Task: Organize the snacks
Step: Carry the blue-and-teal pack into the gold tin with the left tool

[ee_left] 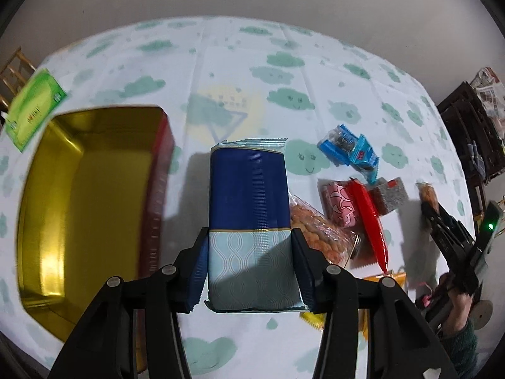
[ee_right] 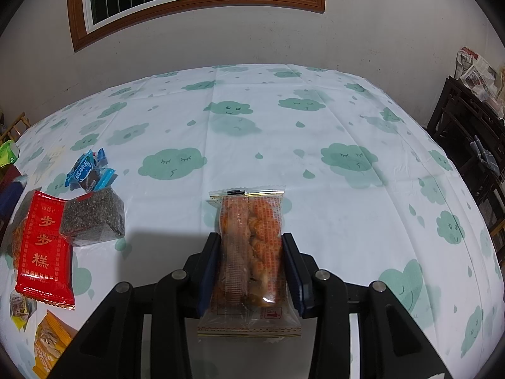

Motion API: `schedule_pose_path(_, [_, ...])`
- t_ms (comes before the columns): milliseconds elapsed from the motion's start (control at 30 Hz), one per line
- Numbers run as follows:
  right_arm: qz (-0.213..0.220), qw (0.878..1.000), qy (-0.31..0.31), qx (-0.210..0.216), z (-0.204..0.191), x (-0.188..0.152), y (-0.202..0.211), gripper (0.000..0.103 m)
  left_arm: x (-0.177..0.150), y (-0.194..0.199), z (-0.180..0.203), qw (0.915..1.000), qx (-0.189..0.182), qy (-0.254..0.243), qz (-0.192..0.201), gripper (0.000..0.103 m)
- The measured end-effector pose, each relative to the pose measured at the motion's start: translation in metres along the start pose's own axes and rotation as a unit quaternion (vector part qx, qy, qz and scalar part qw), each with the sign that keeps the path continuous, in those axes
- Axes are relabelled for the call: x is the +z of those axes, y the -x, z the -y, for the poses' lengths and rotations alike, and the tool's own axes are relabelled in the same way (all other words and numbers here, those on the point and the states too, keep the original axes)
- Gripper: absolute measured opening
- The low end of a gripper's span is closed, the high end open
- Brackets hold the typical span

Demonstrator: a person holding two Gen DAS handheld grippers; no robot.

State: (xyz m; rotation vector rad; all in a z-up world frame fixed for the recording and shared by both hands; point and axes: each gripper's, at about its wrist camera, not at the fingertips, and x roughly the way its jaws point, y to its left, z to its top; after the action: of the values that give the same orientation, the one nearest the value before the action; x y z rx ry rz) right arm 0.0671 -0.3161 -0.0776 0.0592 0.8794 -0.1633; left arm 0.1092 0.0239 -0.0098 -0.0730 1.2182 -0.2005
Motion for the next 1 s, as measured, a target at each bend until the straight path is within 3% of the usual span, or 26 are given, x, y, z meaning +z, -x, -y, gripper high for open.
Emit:
schedule_pose_path(233, [0.0,1.0,0.0,0.0,0.0,0.0,0.0,0.04,-0.007,0.037,-0.049,0.9981,0.051,-0.015,0.031,0.045])
schedule_pose_path(467, [0.0,1.0,-0.001,0.0,0.0,0.0,0.0,0.04,-0.026,0.032,-0.118,0.9923,0.118,-0.024,0.028,0.045])
schedule_pose_path(667, [0.0,1.0,0.0,-0.001,0.0,0.0,0.0,0.04,-0.041,0.013,-0.158,0.9935,0.113,-0.009,0.009,0.045])
schedule_pose_path(1000, [0.001,1.0,0.002,-0.003,0.001,-0.001,-0.001,0.04,-0.054,-0.002,-0.176,0.9939,0.11,-0.008,-0.006,0.044])
